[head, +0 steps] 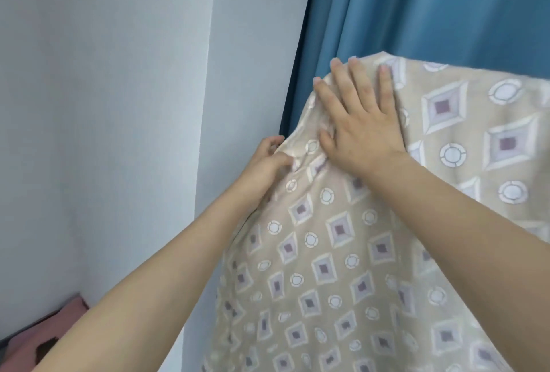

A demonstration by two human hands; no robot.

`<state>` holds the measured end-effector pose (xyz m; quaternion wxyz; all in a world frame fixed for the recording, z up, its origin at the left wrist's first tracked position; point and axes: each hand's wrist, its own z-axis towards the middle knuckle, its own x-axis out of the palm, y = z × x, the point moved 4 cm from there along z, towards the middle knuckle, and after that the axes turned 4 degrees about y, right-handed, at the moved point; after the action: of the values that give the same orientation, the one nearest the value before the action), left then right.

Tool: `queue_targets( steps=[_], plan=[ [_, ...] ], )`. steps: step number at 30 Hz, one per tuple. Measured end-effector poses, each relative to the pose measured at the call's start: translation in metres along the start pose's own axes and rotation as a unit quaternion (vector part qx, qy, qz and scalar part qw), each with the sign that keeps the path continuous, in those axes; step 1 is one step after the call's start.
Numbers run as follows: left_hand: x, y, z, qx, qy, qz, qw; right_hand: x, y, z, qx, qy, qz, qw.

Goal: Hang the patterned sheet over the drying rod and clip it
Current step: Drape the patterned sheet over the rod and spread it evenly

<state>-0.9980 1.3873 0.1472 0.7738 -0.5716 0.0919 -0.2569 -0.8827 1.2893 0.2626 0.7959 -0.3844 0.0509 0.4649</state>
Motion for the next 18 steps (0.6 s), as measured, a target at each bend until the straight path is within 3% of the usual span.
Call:
queue_targets(
  steps=[3,8,10,14,18],
  plan=[
    [0.028,-0.036,0.015,0.05,0.059,-0.055,0.996,-0.016,-0.032,0.005,0.054,-0.014,-0.008,0.998],
    [0.041,-0.078,0.041,0.134,-0.069,0.045,0.988,-0.041,-0.085,0.013,0.141,-0.007,0.034,0.989],
    [0.041,-0.08,0.046,0.155,-0.076,0.095,0.981,-0.04,-0.102,0.012,0.155,0.046,0.075,0.984],
    [0.039,-0.083,0.049,0.172,-0.093,0.105,0.975,-0.04,-0.119,0.008,0.134,0.076,0.082,0.985],
    [0.023,-0.102,0.068,0.161,-0.174,0.179,0.955,-0.039,-0.122,0.005,0.118,0.087,0.092,0.985]
  ],
)
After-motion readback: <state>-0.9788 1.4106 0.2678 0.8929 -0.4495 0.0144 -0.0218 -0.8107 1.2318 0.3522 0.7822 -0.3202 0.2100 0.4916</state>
